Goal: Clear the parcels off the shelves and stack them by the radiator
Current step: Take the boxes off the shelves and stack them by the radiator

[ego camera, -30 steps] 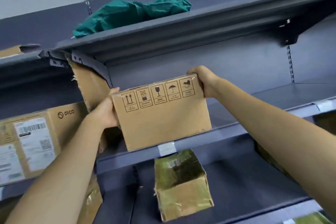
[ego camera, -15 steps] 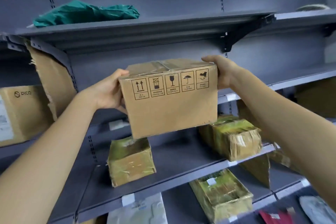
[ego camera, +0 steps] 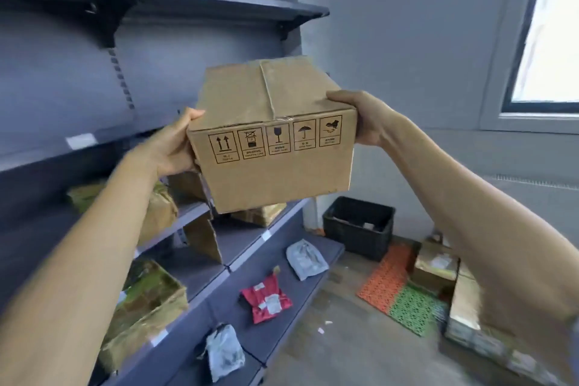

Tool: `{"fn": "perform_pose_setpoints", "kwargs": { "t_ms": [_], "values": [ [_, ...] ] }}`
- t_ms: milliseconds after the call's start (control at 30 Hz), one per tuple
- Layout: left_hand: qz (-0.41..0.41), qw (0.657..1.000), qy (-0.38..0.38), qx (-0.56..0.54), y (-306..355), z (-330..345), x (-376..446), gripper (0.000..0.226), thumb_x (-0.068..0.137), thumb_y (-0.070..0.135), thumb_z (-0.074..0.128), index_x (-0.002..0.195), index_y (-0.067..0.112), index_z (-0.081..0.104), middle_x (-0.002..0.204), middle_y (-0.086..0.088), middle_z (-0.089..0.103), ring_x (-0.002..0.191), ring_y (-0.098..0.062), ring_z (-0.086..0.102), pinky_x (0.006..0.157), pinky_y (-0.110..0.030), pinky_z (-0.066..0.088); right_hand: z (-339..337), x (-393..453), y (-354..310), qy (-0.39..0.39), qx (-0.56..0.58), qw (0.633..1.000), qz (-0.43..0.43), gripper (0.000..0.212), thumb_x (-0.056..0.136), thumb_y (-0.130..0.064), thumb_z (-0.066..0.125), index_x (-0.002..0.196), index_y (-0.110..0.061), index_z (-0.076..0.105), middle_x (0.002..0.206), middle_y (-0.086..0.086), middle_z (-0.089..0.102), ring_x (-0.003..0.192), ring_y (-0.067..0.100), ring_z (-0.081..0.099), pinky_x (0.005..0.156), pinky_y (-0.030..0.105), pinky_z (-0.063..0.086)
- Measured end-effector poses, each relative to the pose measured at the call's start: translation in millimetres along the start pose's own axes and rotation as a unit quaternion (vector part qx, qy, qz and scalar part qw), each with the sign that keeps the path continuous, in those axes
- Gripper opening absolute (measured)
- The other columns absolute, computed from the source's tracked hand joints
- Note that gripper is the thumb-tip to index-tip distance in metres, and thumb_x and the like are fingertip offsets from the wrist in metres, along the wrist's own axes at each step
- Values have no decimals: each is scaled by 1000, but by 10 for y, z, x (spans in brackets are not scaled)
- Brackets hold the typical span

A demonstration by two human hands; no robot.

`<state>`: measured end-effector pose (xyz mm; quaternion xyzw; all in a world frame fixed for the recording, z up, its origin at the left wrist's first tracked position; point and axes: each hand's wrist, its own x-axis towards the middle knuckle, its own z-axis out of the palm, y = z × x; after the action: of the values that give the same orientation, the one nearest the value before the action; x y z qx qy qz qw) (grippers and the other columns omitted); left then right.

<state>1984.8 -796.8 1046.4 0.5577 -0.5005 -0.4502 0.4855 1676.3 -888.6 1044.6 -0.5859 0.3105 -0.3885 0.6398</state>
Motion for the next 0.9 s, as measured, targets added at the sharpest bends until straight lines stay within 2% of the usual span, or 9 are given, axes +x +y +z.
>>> {"fn": "perform_pose_setpoints", "kwargs": {
  "t_ms": [133,300,433,533,600,667,733,833,900],
  "values": [
    [-26,995,-94,0,-540,1009,881,33,93,42,33,83,24,59,78,-8,57,72,-20,49,68,-34,40,-1126,-110,398,69,-16,997,35,20,92,-32,52,97,-13,54,69,2,72,64,16,70,62,29,57],
    [-77,978,-193,-6,-1240,1985,2103,35,93,43,39,84,23,66,66,-4,68,58,-17,62,56,-28,47,-2365,76,1122,154,0,982,112,18,92,-29,51,98,-12,53,69,2,73,62,15,71,55,25,56],
    [-126,956,-263,-28,-1863,2686,3291,27,85,42,51,93,22,68,78,-5,68,69,-19,60,62,-32,43,-3345,478,1846,209,53,964,154,13,93,-20,49,105,-20,51,75,1,72,63,17,70,61,32,57],
    [-185,932,-310,-26,-2368,3235,4144,29,94,37,41,95,22,65,74,-1,72,65,-14,66,56,-29,49,-3999,872,2329,246,52,951,181,29,92,-16,48,117,-31,51,97,1,66,78,18,67,60,32,55],
    [-228,917,-327,-24,-2684,3559,4570,27,94,33,40,104,20,61,82,-4,69,71,-17,63,58,-30,47,-4376,1093,2603,258,57,942,205,36,92,-15,48,120,-38,48,110,2,61,87,19,62,61,30,54],
    [-269,906,-327,-12,-2963,3870,4970,21,93,28,41,105,20,56,84,-4,63,72,-18,57,61,-30,40,-4752,1279,2850,271,76,932,228,38,91,-13,48,114,-43,49,110,2,60,87,19,61,57,28,54],
    [-305,894,-327,11,-3212,4169,5289,17,93,25,41,104,20,52,81,-1,62,70,-16,57,61,-29,38,-5076,1401,3114,281,80,919,265,44,91,-11,49,120,-44,45,110,1,59,88,20,61,57,28,54],
    [-346,875,-339,27,-3517,4543,5627,17,93,23,39,104,23,52,68,6,68,56,-10,63,50,-23,43,-5468,1506,3519,289,95,900,312,54,92,-10,48,132,-42,33,119,4,51,104,27,55,75,41,54],
    [-375,861,-342,35,-3724,4776,5836,18,93,20,38,104,24,51,70,6,67,56,-11,62,47,-21,42,-5733,1566,3779,291,108,887,341,54,92,-8,48,130,-43,31,120,2,48,114,32,49,92,53,48]
  ]
}}
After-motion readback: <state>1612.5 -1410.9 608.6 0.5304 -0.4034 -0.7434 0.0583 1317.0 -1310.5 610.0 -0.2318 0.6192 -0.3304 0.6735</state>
